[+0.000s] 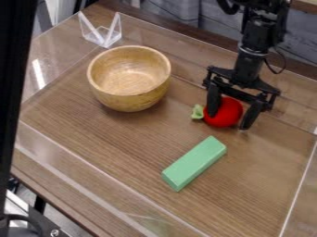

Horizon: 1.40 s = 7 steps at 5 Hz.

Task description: Move the red fruit to the left

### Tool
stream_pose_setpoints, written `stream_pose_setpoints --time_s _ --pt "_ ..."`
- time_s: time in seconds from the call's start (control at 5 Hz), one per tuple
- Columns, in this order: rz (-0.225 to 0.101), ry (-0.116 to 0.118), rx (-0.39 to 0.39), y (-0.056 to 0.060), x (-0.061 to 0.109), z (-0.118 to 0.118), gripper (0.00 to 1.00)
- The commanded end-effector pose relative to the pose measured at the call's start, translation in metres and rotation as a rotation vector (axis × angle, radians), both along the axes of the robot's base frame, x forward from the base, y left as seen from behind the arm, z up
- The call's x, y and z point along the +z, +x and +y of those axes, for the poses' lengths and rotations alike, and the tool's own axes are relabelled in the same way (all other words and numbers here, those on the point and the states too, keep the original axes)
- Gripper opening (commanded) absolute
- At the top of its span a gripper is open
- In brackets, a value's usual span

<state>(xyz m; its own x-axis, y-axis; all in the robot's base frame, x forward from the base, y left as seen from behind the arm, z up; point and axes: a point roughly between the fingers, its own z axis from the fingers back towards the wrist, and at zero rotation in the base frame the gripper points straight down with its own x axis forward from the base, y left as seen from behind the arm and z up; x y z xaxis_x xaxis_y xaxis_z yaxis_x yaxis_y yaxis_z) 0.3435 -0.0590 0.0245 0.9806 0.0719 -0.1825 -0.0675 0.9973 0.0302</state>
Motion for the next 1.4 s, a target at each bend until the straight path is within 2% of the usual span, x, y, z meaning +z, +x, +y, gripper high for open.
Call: stream_pose_setpoints --time_s 0.0,0.2,0.4,0.6,1.0,1.2 --pt "-0.031 -0.007 0.023 0.007 0.001 0.005 1.00" --pt "-0.029 -0.008 0.030 0.007 0.001 0.005 1.00" --pt "-0.030 -0.012 0.032 0.006 0.000 0.006 0.00" --pt "-0.042 -0.025 0.041 0.004 0.012 0.008 0.00" --pt "-0.085 -0.059 0.067 -0.002 0.049 0.016 0.00" --pt "-0.113 -0.074 0.089 -0.009 0.073 0.028 0.00"
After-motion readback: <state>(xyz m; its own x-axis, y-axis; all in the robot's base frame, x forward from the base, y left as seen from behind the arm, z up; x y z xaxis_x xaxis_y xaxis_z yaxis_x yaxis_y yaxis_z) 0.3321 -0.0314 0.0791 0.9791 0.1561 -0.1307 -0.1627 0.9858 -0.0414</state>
